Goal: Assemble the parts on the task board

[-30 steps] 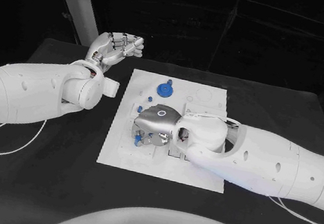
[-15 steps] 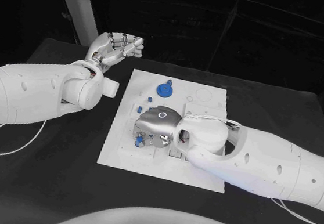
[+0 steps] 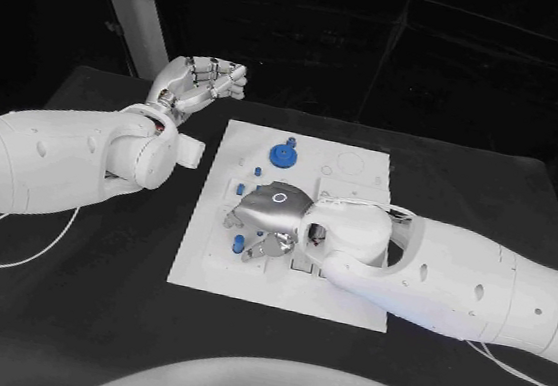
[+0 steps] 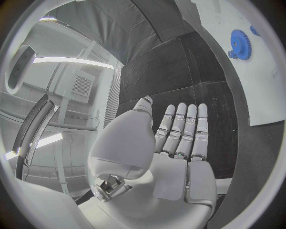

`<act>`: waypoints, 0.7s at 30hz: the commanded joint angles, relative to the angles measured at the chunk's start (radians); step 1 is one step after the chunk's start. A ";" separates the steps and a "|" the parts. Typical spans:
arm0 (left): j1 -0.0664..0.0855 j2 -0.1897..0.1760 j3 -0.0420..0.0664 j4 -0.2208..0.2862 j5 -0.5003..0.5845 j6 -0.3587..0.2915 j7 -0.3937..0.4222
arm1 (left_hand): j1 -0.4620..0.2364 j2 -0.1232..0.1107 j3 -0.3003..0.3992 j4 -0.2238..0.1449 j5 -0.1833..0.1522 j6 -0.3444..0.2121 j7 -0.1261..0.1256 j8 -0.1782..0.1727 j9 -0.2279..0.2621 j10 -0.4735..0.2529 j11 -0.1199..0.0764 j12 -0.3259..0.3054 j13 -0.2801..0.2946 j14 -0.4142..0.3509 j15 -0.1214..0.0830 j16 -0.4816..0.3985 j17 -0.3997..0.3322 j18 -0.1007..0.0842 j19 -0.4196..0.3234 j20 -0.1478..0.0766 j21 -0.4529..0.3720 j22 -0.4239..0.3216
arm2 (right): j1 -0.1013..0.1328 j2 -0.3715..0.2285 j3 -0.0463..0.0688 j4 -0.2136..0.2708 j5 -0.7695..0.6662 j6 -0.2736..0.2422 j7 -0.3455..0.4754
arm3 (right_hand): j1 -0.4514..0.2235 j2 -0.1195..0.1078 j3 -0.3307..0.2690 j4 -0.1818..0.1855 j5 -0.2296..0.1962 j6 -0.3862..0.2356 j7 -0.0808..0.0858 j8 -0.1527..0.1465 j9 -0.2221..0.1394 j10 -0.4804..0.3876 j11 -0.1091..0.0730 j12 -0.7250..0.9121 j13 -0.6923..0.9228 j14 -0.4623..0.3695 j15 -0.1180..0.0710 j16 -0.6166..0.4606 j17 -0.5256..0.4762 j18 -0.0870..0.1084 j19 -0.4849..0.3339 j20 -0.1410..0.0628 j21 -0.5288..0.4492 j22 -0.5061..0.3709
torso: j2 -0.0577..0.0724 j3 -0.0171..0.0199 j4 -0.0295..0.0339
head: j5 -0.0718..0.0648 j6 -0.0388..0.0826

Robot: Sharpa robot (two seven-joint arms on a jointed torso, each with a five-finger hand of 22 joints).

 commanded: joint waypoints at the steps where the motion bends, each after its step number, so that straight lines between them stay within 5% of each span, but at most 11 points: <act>1: 0.001 0.000 0.000 0.001 -0.001 0.012 0.151 | 0.000 0.010 -0.007 0.000 0.005 -0.007 0.043 0.004 -0.001 -0.011 0.000 0.006 -0.001 -0.007 -0.001 0.006 -0.002 0.004 0.007 0.000 -0.004 -0.001 | 0.001 -0.004 0.000 0.001 -0.006 -0.067 -0.008 | -0.060 -0.053 0.010 0.005 -0.006 -0.082 0.003 -0.005 -0.003 -0.043 0.003 0.007 0.003 0.042 -0.001 -0.010 -0.014 0.014 0.032 0.005 -0.012 0.210 | 0.000 0.0000 0.0001 | 0.000 0.000; 4: 0.001 -0.001 0.000 0.000 -0.001 0.013 0.151 | 0.000 0.010 -0.007 0.000 0.005 -0.007 0.043 0.004 -0.001 -0.011 0.000 0.006 -0.001 -0.007 -0.001 0.006 -0.002 0.004 0.007 0.000 -0.004 -0.001 | 0.001 -0.010 0.000 0.003 0.022 -0.127 0.004 | -0.110 -0.097 0.027 0.006 -0.005 -0.096 0.008 -0.001 0.000 -0.053 0.006 0.022 0.008 0.038 0.006 -0.016 -0.030 0.015 0.030 0.012 -0.018 0.207 | 0.000 -0.0002 -0.0009 | 0.002 0.000; 8: 0.001 -0.001 0.000 0.000 -0.001 0.014 0.151 | 0.000 0.010 -0.007 0.000 0.005 -0.007 0.043 0.004 -0.001 -0.011 0.000 0.006 -0.001 -0.007 -0.001 0.006 -0.002 0.004 0.007 0.000 -0.004 -0.001 | 0.001 -0.027 0.000 0.015 0.105 -0.222 0.028 | -0.131 -0.096 0.034 0.006 -0.005 -0.049 0.016 0.011 0.007 -0.041 0.013 0.045 0.014 0.036 0.017 -0.020 -0.042 0.015 0.030 0.021 -0.018 0.207 | 0.001 0.0006 -0.0018 | 0.000 0.000; 13: -0.001 0.000 0.000 -0.001 -0.001 0.015 0.150 | 0.000 0.010 -0.007 0.000 0.005 -0.007 0.043 0.004 -0.001 -0.011 0.000 0.006 -0.001 -0.007 -0.001 0.006 -0.002 0.004 0.007 0.000 -0.004 -0.001 | 0.002 -0.089 0.001 0.061 0.350 -0.347 0.065 | -0.115 -0.034 0.073 -0.001 -0.006 0.060 0.016 0.047 0.023 0.010 0.012 0.090 0.025 0.035 0.021 -0.020 -0.045 0.015 0.033 0.028 -0.014 0.208 | -0.003 0.0004 -0.0019 | -0.001 0.000; 18: -0.003 0.004 0.000 -0.008 -0.001 0.016 0.150 | 0.001 0.010 -0.007 0.000 0.005 -0.008 0.043 0.005 -0.001 -0.012 0.000 0.007 -0.001 -0.007 -0.001 0.007 -0.004 0.004 0.007 0.000 -0.004 -0.001 | 0.023 -0.197 0.001 0.137 0.616 -0.444 0.102 | -0.102 0.018 0.083 -0.009 -0.003 0.122 -0.006 0.077 0.035 0.077 -0.009 0.145 0.036 0.036 0.006 -0.020 -0.047 0.016 0.033 0.021 -0.016 0.207 | -0.004 -0.0013 0.0016 | -0.011 0.000; 21: -0.004 0.006 0.000 -0.012 -0.001 0.015 0.150 | 0.001 0.010 -0.007 0.000 0.005 -0.008 0.043 0.005 -0.001 -0.012 0.000 0.007 -0.001 -0.007 -0.001 0.007 -0.004 0.004 0.007 0.000 -0.004 -0.001 | 0.048 -0.269 0.001 0.179 0.731 -0.476 0.102 | -0.100 0.039 0.079 -0.008 0.013 0.147 -0.026 0.092 0.041 0.156 -0.033 0.205 0.058 0.036 -0.014 -0.023 -0.053 0.018 0.029 0.005 -0.024 0.204 | -0.003 -0.0002 -0.0020 | -0.012 0.000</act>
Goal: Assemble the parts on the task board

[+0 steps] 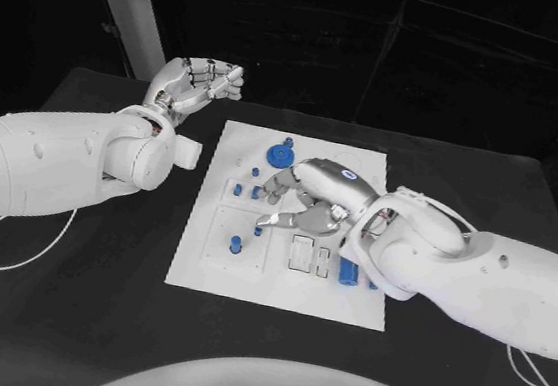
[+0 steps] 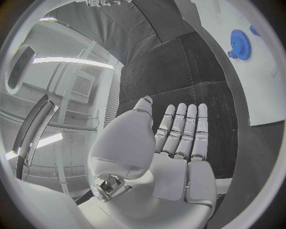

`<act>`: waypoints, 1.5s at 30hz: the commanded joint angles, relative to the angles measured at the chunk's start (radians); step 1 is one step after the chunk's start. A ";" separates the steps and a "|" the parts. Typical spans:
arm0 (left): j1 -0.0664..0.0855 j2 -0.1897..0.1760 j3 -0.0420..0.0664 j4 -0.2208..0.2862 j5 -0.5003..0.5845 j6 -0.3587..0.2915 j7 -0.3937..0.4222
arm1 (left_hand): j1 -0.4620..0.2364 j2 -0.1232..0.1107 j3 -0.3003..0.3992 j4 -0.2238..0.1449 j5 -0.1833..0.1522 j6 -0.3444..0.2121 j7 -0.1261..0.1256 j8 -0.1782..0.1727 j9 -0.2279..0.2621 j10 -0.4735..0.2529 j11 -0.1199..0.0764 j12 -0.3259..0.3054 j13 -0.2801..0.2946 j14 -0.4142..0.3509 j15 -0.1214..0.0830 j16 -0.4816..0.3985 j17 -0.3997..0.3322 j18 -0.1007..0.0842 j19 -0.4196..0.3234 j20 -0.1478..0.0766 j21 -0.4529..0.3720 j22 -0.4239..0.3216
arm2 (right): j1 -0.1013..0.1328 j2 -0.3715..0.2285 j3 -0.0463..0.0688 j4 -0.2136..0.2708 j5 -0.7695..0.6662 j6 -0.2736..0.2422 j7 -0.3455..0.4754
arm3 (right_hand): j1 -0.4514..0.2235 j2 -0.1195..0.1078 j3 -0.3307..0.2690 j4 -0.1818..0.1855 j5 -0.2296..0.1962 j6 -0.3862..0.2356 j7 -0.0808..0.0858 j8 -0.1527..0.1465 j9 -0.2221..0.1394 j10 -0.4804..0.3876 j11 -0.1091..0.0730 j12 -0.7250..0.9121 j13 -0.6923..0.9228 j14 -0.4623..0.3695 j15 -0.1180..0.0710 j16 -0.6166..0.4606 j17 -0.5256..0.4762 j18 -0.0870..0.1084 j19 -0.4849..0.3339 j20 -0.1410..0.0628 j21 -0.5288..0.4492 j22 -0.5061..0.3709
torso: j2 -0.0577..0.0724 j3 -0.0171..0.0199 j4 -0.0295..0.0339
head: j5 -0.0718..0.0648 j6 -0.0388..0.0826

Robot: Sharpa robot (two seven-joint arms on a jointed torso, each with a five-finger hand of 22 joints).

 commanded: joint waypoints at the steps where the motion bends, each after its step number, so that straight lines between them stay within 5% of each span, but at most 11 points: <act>1: 0.000 0.002 0.000 -0.006 -0.001 0.011 0.149 | 0.001 0.010 -0.007 0.000 0.005 -0.008 0.043 0.005 -0.001 -0.005 0.000 0.003 -0.001 -0.007 -0.001 0.003 -0.001 0.004 0.007 0.000 -0.004 -0.001 | 0.022 -0.061 0.001 0.042 0.314 -0.133 0.037 | -0.004 0.018 -0.003 0.001 0.028 0.014 -0.013 0.009 0.004 0.061 -0.018 0.050 0.021 0.036 -0.019 -0.009 -0.009 0.020 0.027 -0.021 -0.014 0.202 | 0.000 0.0001 -0.0020 | -0.004 0.000; 6: -0.001 0.013 0.000 -0.016 -0.001 0.010 0.148 | 0.001 0.010 -0.007 0.000 0.005 -0.008 0.043 0.005 -0.001 -0.005 0.000 0.004 -0.002 -0.007 -0.001 0.004 -0.001 0.004 0.007 0.000 -0.004 -0.002 | 0.038 -0.169 0.001 0.098 0.402 -0.114 -0.020 | -0.045 0.014 -0.063 -0.002 0.078 -0.004 -0.039 0.029 0.010 0.135 -0.050 0.280 0.177 0.027 -0.051 -0.023 -0.035 0.024 0.012 -0.051 -0.040 0.193 | -0.004 -0.0044 -0.0014 | -0.033 0.003; 8: -0.003 0.019 0.000 -0.020 -0.001 0.010 0.148 | 0.001 0.010 -0.007 0.000 0.005 -0.008 0.043 0.005 -0.001 -0.005 0.000 0.004 -0.002 -0.007 -0.001 0.004 -0.001 0.004 0.007 0.000 -0.004 -0.002 | 0.041 -0.206 0.000 0.115 0.427 -0.087 -0.062 | -0.079 0.054 -0.116 -0.039 0.105 -0.025 -0.064 0.080 0.027 -0.046 -0.060 0.716 0.591 0.015 -0.034 -0.029 -0.047 0.026 -0.003 -0.047 -0.062 0.188 | -0.006 -0.0056 -0.0023 | -0.047 0.004; 9: -0.003 0.021 0.000 -0.021 -0.001 0.010 0.148 | 0.001 0.010 -0.007 0.000 0.005 -0.008 0.043 0.005 -0.001 -0.005 0.000 0.004 -0.002 -0.007 -0.001 0.004 -0.001 0.004 0.007 0.000 -0.004 -0.002 | 0.042 -0.220 0.000 0.121 0.435 -0.075 -0.079 | -0.122 0.064 -0.139 -0.006 0.081 -0.079 -0.039 0.067 0.020 0.053 -0.050 0.895 0.804 0.010 -0.037 -0.031 -0.052 0.031 -0.012 -0.050 -0.079 0.183 | -0.006 -0.0058 -0.0032 | -0.054 0.006; 11: -0.006 0.029 0.000 -0.026 -0.001 0.012 0.147 | 0.001 0.010 -0.008 0.000 0.005 -0.009 0.043 0.005 -0.001 -0.005 0.000 0.004 -0.002 -0.008 -0.001 0.004 -0.002 0.004 0.007 0.000 -0.004 -0.002 | 0.043 -0.258 -0.001 0.135 0.453 -0.040 -0.131 | -0.174 0.077 -0.185 0.008 0.068 -0.139 -0.024 0.094 0.023 0.178 -0.046 1.159 1.131 -0.010 -0.033 -0.035 -0.065 0.045 -0.050 -0.042 -0.147 0.162 | -0.008 -0.0062 -0.0050 | -0.074 0.009; 15: -0.008 0.038 0.000 -0.031 -0.001 0.013 0.147 | 0.001 0.010 -0.008 0.000 0.005 -0.009 0.043 0.006 -0.001 -0.006 0.001 0.005 -0.002 -0.008 -0.001 0.005 -0.002 0.004 0.007 0.000 -0.004 -0.002 | 0.043 -0.302 -0.003 0.147 0.464 -0.015 -0.189 | -0.224 0.076 -0.228 0.010 0.061 -0.183 -0.031 0.163 0.039 0.418 -0.034 1.317 1.400 0.032 -0.025 0.048 0.126 0.055 -0.074 -0.038 -0.188 0.152 | -0.012 -0.0095 -0.0077 | -0.098 0.009; 20: -0.011 0.046 0.001 -0.037 -0.001 0.014 0.146 | 0.001 0.010 -0.008 0.000 0.005 -0.009 0.043 0.006 -0.001 -0.006 0.001 0.005 -0.002 -0.008 -0.001 0.005 -0.002 0.004 0.007 0.000 -0.004 -0.002 | 0.043 -0.343 -0.042 0.155 0.438 -0.007 -0.256 | -0.280 0.045 -0.230 0.013 0.073 -0.163 -0.017 0.268 0.069 0.502 -0.020 1.337 1.462 0.105 -0.011 0.128 0.362 0.042 -0.045 -0.022 -0.135 0.174 | -0.016 -0.0110 -0.0099 | -0.115 0.005; 23: -0.013 0.046 0.001 -0.038 -0.001 0.015 0.147 | 0.001 0.010 -0.009 0.001 0.005 -0.009 0.044 0.006 -0.002 -0.006 0.001 0.005 -0.002 -0.008 -0.001 0.005 -0.003 0.004 0.007 0.000 -0.004 -0.002 | 0.043 -0.345 -0.059 0.156 0.377 0.005 -0.311 | -0.327 0.018 -0.200 0.010 0.087 -0.138 -0.019 0.330 0.090 0.502 -0.022 1.337 1.462 0.105 -0.007 0.128 0.362 0.039 -0.036 -0.016 -0.117 0.181 | -0.017 -0.0097 -0.0118 | -0.119 0.005; 29: -0.015 0.040 0.001 -0.034 -0.001 0.014 0.146 | 0.001 0.010 -0.009 0.001 0.005 -0.009 0.044 0.006 -0.002 -0.006 0.001 0.005 -0.002 -0.008 -0.001 0.005 -0.003 0.004 0.007 0.000 -0.004 -0.002 | 0.038 -0.331 -0.084 0.156 0.252 0.044 -0.437 | -0.435 -0.044 -0.148 0.016 0.173 -0.063 -0.054 0.426 0.131 0.502 -0.048 1.337 1.462 0.105 -0.027 0.128 0.362 -0.015 0.090 -0.030 0.122 0.253 | -0.014 -0.0088 -0.0097 | -0.126 0.007; 33: -0.015 0.035 0.001 -0.032 -0.001 0.013 0.146 | 0.001 0.010 -0.009 0.001 0.005 -0.010 0.044 0.006 -0.002 -0.007 0.001 0.005 -0.002 -0.008 -0.001 0.006 -0.003 0.004 0.007 0.000 -0.004 -0.002 | 0.035 -0.319 -0.090 0.151 0.225 0.073 -0.496 | -0.447 -0.026 -0.132 0.013 0.220 -0.014 -0.077 0.427 0.141 0.502 -0.071 1.337 1.462 0.105 -0.052 0.128 0.362 -0.023 0.106 -0.054 0.154 0.263 | -0.015 -0.0102 -0.0121 | -0.125 0.003; 45: -0.016 0.031 0.001 -0.029 -0.001 0.014 0.147 | 0.001 0.010 -0.009 0.001 0.005 -0.010 0.044 0.006 -0.002 -0.007 0.001 0.005 -0.002 -0.008 -0.001 0.006 -0.003 0.004 0.007 0.000 -0.004 -0.002 | 0.029 -0.292 -0.092 0.141 0.211 0.110 -0.552 | -0.335 -0.021 -0.112 -0.004 0.319 0.020 -0.087 0.391 0.157 0.502 -0.082 1.337 1.462 0.105 -0.070 0.128 0.362 -0.023 0.106 -0.073 0.154 0.263 | -0.016 -0.0111 -0.0112 | -0.121 0.000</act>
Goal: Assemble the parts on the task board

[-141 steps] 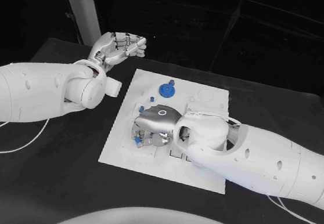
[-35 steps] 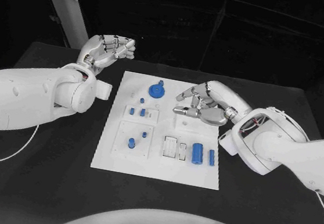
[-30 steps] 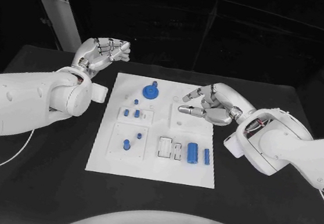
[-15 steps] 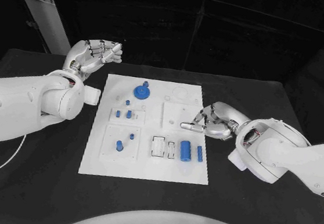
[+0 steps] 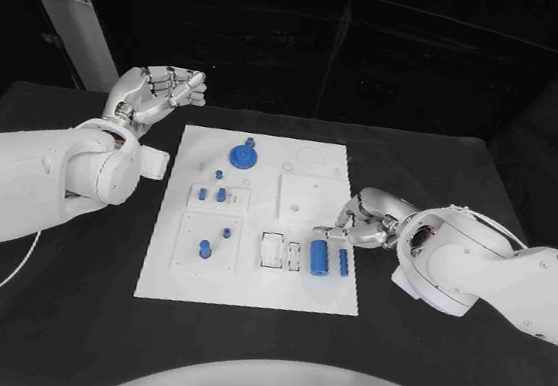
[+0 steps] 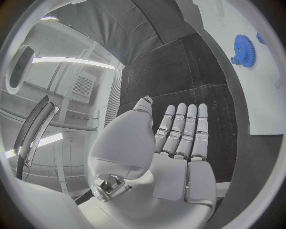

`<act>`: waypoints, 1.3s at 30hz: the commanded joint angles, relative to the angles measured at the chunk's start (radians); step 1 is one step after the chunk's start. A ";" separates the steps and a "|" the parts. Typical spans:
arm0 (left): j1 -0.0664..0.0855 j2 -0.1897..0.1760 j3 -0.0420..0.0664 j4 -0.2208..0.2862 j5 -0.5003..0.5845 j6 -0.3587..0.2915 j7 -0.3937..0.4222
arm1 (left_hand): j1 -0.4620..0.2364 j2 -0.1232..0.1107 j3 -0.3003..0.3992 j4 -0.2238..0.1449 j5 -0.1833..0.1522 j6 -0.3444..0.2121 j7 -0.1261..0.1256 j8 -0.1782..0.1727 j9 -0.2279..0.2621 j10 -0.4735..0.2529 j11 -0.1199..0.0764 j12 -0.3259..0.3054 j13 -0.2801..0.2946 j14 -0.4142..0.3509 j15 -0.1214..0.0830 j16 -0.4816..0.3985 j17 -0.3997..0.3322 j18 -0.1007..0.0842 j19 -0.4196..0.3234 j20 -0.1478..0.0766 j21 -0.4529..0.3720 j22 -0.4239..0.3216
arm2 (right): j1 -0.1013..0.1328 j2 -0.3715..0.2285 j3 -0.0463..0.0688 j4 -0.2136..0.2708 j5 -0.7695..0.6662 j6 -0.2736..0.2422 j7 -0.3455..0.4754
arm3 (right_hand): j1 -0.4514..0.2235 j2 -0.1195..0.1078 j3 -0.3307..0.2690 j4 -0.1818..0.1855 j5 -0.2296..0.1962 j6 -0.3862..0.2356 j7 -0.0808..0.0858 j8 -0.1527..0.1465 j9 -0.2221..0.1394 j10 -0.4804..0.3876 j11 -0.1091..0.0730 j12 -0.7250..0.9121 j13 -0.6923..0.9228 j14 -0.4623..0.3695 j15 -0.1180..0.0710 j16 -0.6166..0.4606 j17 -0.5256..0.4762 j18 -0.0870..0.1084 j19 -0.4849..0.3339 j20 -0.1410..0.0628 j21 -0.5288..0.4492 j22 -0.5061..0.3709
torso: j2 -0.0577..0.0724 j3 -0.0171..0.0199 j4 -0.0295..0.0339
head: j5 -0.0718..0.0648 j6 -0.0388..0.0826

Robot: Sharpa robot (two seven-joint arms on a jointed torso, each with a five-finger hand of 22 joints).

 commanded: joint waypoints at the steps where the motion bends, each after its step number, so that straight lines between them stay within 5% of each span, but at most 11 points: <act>1: 0.001 -0.002 0.001 0.003 -0.001 0.011 0.147 | 0.001 0.010 -0.006 -0.002 0.005 -0.006 0.047 0.006 -0.002 -0.007 0.001 0.005 -0.001 -0.008 -0.001 0.006 -0.002 0.004 0.007 0.000 -0.004 -0.001 | 0.000 0.007 0.000 0.000 -0.028 0.039 -0.045 | 0.032 0.000 0.011 -0.002 0.006 0.013 -0.001 -0.008 0.004 0.106 -0.010 0.003 0.263 0.106 -0.007 0.002 0.263 -0.007 0.104 -0.008 0.003 0.263 | -0.001 0.0003 0.0006 | 0.004 0.000; 26: 0.001 -0.011 0.001 0.007 -0.001 0.014 0.145 | 0.002 0.013 -0.008 -0.002 0.009 -0.007 0.047 0.009 -0.002 -0.009 0.001 0.009 -0.001 -0.010 -0.001 0.009 -0.006 0.003 0.007 0.000 -0.005 -0.002 | -0.010 0.058 0.000 -0.018 -0.031 0.159 -0.142 | 0.038 0.025 0.013 0.008 -0.015 0.024 0.006 -0.093 -0.002 0.106 -0.005 0.003 0.263 0.106 -0.001 0.002 0.263 -0.007 0.104 -0.005 0.003 0.263 | -0.001 0.0006 0.0003 | 0.005 0.000; 39: 0.000 -0.011 0.001 0.008 -0.001 0.017 0.145 | 0.003 0.014 -0.009 -0.003 0.014 -0.008 0.047 0.011 -0.001 -0.010 0.001 0.011 -0.001 -0.011 -0.001 0.012 -0.009 0.003 0.006 0.000 -0.005 -0.002 | -0.014 0.084 0.000 -0.036 -0.058 0.219 -0.168 | 0.024 0.037 -0.018 0.005 -0.069 0.031 0.013 -0.142 -0.001 0.106 0.001 0.003 0.263 0.106 0.004 0.002 0.263 -0.007 0.104 0.001 0.003 0.263 | -0.001 0.0007 -0.0006 | 0.004 0.000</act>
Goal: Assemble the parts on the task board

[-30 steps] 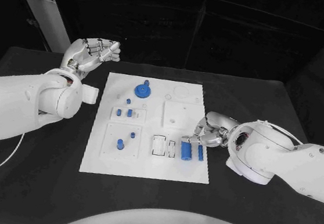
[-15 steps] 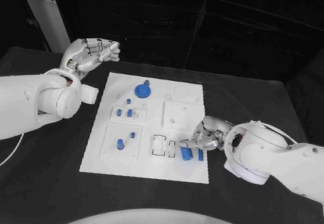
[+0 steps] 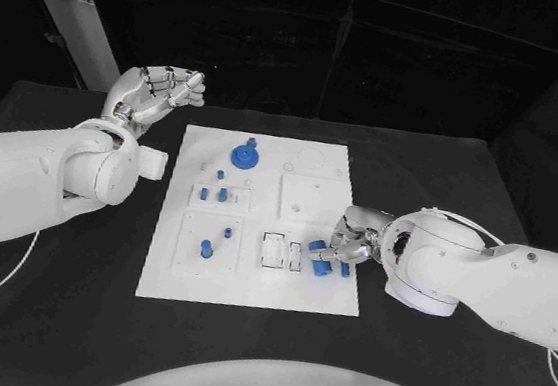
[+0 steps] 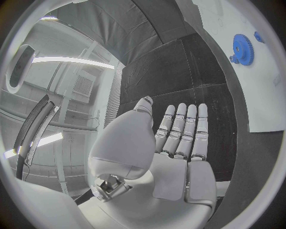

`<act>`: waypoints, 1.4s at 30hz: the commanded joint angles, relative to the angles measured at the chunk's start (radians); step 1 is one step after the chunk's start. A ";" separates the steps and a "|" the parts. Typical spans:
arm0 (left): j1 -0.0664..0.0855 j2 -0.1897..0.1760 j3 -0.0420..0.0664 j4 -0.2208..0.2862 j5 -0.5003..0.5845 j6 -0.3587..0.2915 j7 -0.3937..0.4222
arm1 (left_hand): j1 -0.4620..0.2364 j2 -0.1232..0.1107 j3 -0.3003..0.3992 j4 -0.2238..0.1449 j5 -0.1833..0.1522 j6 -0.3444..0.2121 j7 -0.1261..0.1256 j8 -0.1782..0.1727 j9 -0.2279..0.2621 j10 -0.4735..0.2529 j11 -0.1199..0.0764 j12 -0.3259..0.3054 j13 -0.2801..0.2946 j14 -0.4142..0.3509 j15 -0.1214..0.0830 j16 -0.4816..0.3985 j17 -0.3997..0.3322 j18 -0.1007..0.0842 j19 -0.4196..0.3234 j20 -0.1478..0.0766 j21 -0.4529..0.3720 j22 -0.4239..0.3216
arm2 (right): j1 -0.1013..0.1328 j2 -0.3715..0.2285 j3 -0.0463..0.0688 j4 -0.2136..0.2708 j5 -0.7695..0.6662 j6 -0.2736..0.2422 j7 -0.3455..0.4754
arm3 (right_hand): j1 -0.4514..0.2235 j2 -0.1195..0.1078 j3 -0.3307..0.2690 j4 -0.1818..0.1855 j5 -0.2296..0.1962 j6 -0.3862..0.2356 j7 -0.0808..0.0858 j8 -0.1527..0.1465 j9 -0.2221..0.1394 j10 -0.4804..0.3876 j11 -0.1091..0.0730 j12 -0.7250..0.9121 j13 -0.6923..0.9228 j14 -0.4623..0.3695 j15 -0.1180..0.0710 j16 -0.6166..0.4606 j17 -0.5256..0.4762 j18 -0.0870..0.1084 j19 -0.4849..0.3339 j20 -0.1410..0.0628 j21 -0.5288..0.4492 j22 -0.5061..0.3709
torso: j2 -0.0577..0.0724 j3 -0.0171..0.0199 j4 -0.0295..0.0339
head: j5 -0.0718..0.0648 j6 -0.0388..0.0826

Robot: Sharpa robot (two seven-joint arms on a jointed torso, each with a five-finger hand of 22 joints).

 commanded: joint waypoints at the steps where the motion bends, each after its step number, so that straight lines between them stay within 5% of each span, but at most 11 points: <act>1: 0.001 0.000 0.000 0.002 -0.001 0.014 0.145 | -0.001 0.010 -0.006 0.000 0.006 -0.008 0.047 0.007 -0.001 -0.007 -0.003 0.004 -0.002 -0.004 -0.001 0.003 -0.001 0.003 0.006 0.000 -0.005 -0.002 | -0.002 0.011 0.000 -0.008 -0.019 0.054 -0.021 | 0.004 -0.003 -0.010 0.002 -0.013 -0.004 0.006 -0.015 -0.001 0.106 0.009 0.003 0.263 0.106 0.004 0.002 0.263 -0.007 0.107 0.004 0.003 0.263 | 0.000 0.0003 -0.0004 | 0.001 0.000; 8: 0.001 0.000 0.000 0.003 -0.001 0.015 0.145 | -0.001 0.010 -0.006 0.000 0.006 -0.008 0.047 0.007 -0.001 -0.007 -0.003 0.004 -0.002 -0.004 -0.001 0.003 -0.001 0.003 0.006 0.000 -0.005 -0.002 | -0.010 0.032 0.000 -0.026 -0.021 0.098 -0.030 | 0.015 -0.007 -0.015 0.000 -0.034 -0.019 0.015 -0.038 -0.001 0.106 0.017 0.003 0.263 0.106 0.010 0.002 0.263 -0.007 0.107 0.009 0.003 0.263 | 0.001 -0.0003 0.0010 | 0.002 0.000; 11: 0.001 -0.001 0.000 0.004 -0.001 0.015 0.145 | -0.001 0.010 -0.007 0.000 0.008 -0.008 0.047 0.008 -0.001 -0.008 -0.003 0.005 -0.002 -0.005 0.000 0.005 -0.003 0.003 0.006 0.000 -0.005 -0.002 | -0.013 0.040 0.000 -0.031 -0.021 0.120 -0.035 | 0.033 -0.007 -0.012 -0.002 -0.086 -0.048 0.026 -0.054 -0.002 0.106 0.026 0.003 0.263 0.106 0.018 0.002 0.263 -0.007 0.107 0.015 0.003 0.263 | 0.001 -0.0001 -0.0004 | 0.004 0.000; 15: 0.001 -0.002 0.000 0.007 -0.001 0.015 0.145 | -0.001 0.010 -0.007 0.000 0.008 -0.008 0.047 0.008 -0.001 -0.008 -0.003 0.005 -0.002 -0.005 0.000 0.005 -0.003 0.003 0.006 0.000 -0.005 -0.002 | -0.017 0.050 0.000 -0.038 -0.021 0.144 -0.039 | 0.037 -0.023 -0.015 0.004 -0.099 -0.061 0.032 -0.058 0.000 0.106 0.032 0.003 0.263 0.106 0.024 0.002 0.263 -0.007 0.107 0.021 0.003 0.263 | 0.000 -0.0006 0.0004 | 0.002 0.000; 19: 0.001 -0.002 0.000 0.012 -0.001 0.017 0.144 | -0.001 0.010 -0.007 0.000 0.009 -0.008 0.047 0.008 -0.001 -0.008 -0.003 0.005 -0.002 -0.005 0.000 0.005 -0.003 0.003 0.006 0.000 -0.005 -0.002 | -0.019 0.055 0.000 -0.040 -0.024 0.149 -0.045 | 0.089 0.002 0.015 -0.018 -0.077 -0.065 0.034 -0.056 0.004 0.106 0.035 0.003 0.263 0.106 0.027 0.002 0.263 -0.007 0.107 0.026 0.003 0.263 | 0.000 -0.0001 0.0002 | 0.003 0.000; 26: 0.000 -0.003 0.000 0.018 -0.001 0.019 0.143 | -0.001 0.011 -0.008 0.001 0.010 -0.008 0.047 0.009 -0.001 -0.008 -0.003 0.007 -0.002 -0.006 0.000 0.006 -0.005 0.003 0.006 0.000 -0.005 -0.002 | -0.021 0.057 0.000 -0.040 -0.029 0.155 -0.038 | 0.189 0.003 0.088 -0.078 -0.010 -0.065 0.032 -0.055 0.010 0.106 0.034 0.003 0.263 0.106 0.031 0.002 0.263 -0.007 0.107 0.031 0.003 0.263 | 0.000 -0.0001 0.0007 | 0.002 0.000; 34: 0.000 -0.005 0.000 0.017 -0.001 0.019 0.143 | -0.001 0.011 -0.008 0.001 0.010 -0.008 0.047 0.009 -0.001 -0.008 -0.003 0.007 -0.002 -0.006 0.000 0.006 -0.005 0.003 0.006 0.000 -0.005 -0.002 | -0.022 0.054 0.000 -0.033 -0.030 0.101 0.007 | 0.273 0.041 0.180 -0.141 0.046 -0.028 0.021 -0.072 0.000 0.106 0.024 0.003 0.263 0.106 0.028 0.002 0.263 -0.007 0.107 0.029 0.003 0.263 | 0.000 -0.0002 0.0003 | 0.006 0.000; 42: 0.000 -0.006 0.000 0.011 -0.001 0.018 0.143 | -0.002 0.012 -0.009 0.001 0.011 -0.008 0.047 0.010 -0.001 -0.009 -0.003 0.008 -0.002 -0.007 0.000 0.008 -0.006 0.003 0.006 0.000 -0.005 -0.002 | -0.022 0.039 0.000 -0.020 -0.009 -0.015 0.095 | 0.278 0.032 0.237 -0.173 0.044 0.045 0.009 -0.122 -0.028 0.106 0.013 0.003 0.263 0.106 0.022 0.002 0.263 -0.007 0.107 0.023 0.003 0.263 | 0.000 0.0003 -0.0016 | 0.011 0.000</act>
